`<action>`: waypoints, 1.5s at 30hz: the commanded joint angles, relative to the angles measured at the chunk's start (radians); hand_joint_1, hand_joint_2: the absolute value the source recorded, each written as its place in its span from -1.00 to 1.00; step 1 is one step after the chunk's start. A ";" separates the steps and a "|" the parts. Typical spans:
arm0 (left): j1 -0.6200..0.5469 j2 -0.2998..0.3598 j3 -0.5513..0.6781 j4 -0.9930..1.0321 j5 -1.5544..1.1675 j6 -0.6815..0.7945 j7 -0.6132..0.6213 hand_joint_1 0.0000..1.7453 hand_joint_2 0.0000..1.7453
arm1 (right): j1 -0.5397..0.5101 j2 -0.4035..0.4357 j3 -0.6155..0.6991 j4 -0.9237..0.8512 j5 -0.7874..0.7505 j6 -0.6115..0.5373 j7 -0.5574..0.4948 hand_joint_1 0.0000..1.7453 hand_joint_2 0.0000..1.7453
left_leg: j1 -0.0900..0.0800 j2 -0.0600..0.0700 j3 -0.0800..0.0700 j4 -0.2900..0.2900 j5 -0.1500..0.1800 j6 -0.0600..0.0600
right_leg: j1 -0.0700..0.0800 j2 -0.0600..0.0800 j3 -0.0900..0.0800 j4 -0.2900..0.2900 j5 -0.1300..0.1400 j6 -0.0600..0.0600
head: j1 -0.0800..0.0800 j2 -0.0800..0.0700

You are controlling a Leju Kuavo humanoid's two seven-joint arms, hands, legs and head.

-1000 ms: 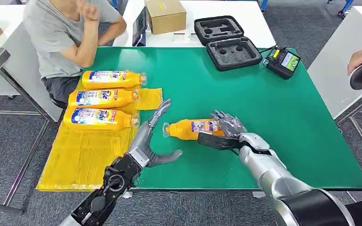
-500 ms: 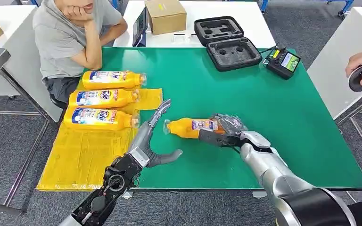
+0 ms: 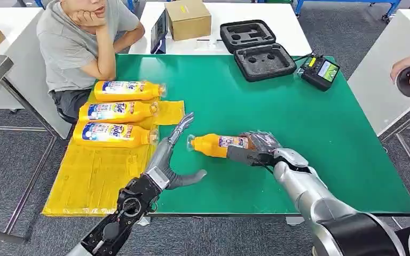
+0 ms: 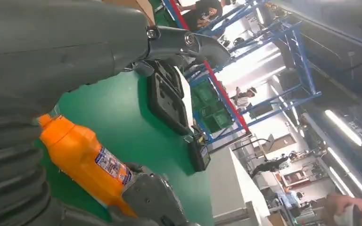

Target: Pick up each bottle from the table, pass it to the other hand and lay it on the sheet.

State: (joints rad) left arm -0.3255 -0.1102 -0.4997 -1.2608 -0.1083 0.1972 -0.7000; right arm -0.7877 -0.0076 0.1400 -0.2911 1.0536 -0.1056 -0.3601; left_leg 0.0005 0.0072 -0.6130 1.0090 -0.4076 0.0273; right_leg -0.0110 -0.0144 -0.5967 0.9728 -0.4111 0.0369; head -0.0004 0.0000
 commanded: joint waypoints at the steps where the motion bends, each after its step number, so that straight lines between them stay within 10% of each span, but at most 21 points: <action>1: -0.027 0.010 -0.018 0.038 -0.006 -0.007 0.002 -1.00 1.00 | 0.030 -0.033 -0.030 0.075 -0.009 0.101 0.032 1.00 1.00 | 0.001 -0.004 0.003 -0.001 0.000 -0.001 | 0.001 -0.003 0.004 -0.002 -0.001 -0.001 | 0.000 0.000; 21: 0.060 0.007 0.041 -0.185 0.119 0.148 0.002 -1.00 1.00 | 0.083 -0.007 -0.368 0.042 -0.385 0.238 -0.273 1.00 1.00 | 0.001 -0.001 0.004 -0.001 -0.002 -0.001 | 0.001 0.001 0.005 -0.001 -0.001 -0.002 | 0.000 0.000; 36: 0.080 -0.018 0.078 -0.172 0.157 0.168 0.002 -1.00 1.00 | 0.101 0.020 -0.378 -0.030 -0.480 0.265 -0.338 1.00 1.00 | 0.001 0.001 0.002 -0.001 -0.001 0.000 | 0.001 0.002 0.003 0.000 0.000 -0.001 | 0.000 0.000; 45: 0.080 -0.037 0.069 0.042 0.239 0.093 0.002 -1.00 1.00 | 0.218 0.036 -0.170 -0.271 -0.732 0.270 -0.338 1.00 1.00 | 0.000 0.001 0.000 -0.001 -0.001 0.000 | 0.000 0.002 0.000 0.000 0.000 -0.001 | 0.000 0.000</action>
State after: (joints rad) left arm -0.2367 -0.1274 -0.4528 -1.3972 0.1187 0.3165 -0.7004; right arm -0.6112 0.0084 -0.1525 -0.4266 0.3714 0.1598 -0.6992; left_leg 0.0012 0.0076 -0.6154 1.0088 -0.4084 0.0278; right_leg -0.0103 -0.0135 -0.5979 0.9730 -0.4110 0.0369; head -0.0004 0.0000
